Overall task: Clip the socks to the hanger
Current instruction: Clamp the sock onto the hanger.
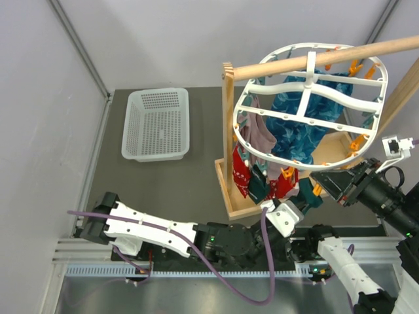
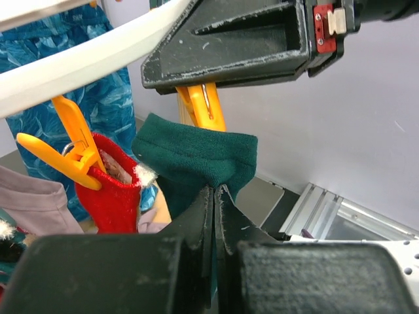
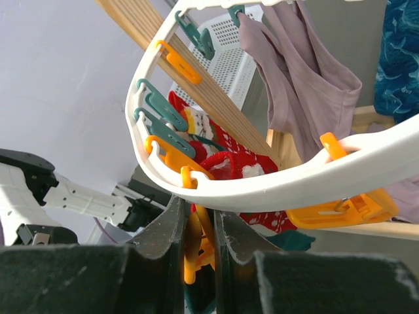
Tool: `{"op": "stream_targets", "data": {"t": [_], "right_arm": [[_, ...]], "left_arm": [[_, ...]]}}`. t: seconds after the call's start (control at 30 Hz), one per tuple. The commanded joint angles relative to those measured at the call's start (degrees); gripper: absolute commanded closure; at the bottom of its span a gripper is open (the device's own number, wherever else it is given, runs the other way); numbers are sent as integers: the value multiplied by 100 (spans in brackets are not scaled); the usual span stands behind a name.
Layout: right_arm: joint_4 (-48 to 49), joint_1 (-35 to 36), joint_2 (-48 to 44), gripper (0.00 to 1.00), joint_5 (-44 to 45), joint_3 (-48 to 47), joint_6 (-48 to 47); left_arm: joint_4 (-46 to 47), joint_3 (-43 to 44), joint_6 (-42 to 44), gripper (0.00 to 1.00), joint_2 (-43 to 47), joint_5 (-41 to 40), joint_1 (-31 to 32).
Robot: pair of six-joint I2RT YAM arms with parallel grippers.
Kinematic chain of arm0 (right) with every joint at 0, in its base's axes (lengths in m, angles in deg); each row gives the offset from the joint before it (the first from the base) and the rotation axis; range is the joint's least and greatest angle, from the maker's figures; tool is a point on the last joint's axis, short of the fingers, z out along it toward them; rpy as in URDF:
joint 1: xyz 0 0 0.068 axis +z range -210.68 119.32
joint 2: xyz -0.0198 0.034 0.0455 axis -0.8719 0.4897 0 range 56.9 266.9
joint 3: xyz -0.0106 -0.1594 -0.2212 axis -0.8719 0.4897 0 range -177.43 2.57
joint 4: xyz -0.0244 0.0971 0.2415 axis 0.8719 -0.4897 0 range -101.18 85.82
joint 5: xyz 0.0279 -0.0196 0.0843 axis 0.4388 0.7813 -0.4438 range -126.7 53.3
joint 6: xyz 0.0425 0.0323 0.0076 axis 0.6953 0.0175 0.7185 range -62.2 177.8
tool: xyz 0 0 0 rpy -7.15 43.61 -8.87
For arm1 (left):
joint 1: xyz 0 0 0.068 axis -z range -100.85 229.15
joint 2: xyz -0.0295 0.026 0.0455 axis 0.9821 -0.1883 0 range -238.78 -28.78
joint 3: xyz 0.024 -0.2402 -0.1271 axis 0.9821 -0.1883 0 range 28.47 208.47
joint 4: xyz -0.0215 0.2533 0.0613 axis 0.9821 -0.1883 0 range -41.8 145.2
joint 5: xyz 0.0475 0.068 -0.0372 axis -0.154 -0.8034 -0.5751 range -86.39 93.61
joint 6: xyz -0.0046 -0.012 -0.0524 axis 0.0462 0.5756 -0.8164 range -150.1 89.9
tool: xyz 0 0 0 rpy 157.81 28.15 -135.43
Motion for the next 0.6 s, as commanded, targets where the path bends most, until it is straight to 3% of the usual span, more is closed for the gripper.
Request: {"op": "stream_targets", "data": {"t": [0.0, 0.57], "right_arm": [[211, 48, -74, 100, 10, 52, 261], [202, 39, -110, 98, 54, 35, 208]], "left_arm": [[783, -23, 257, 100, 9, -109, 33], [1188, -85, 495, 100, -70, -136, 51]]}}
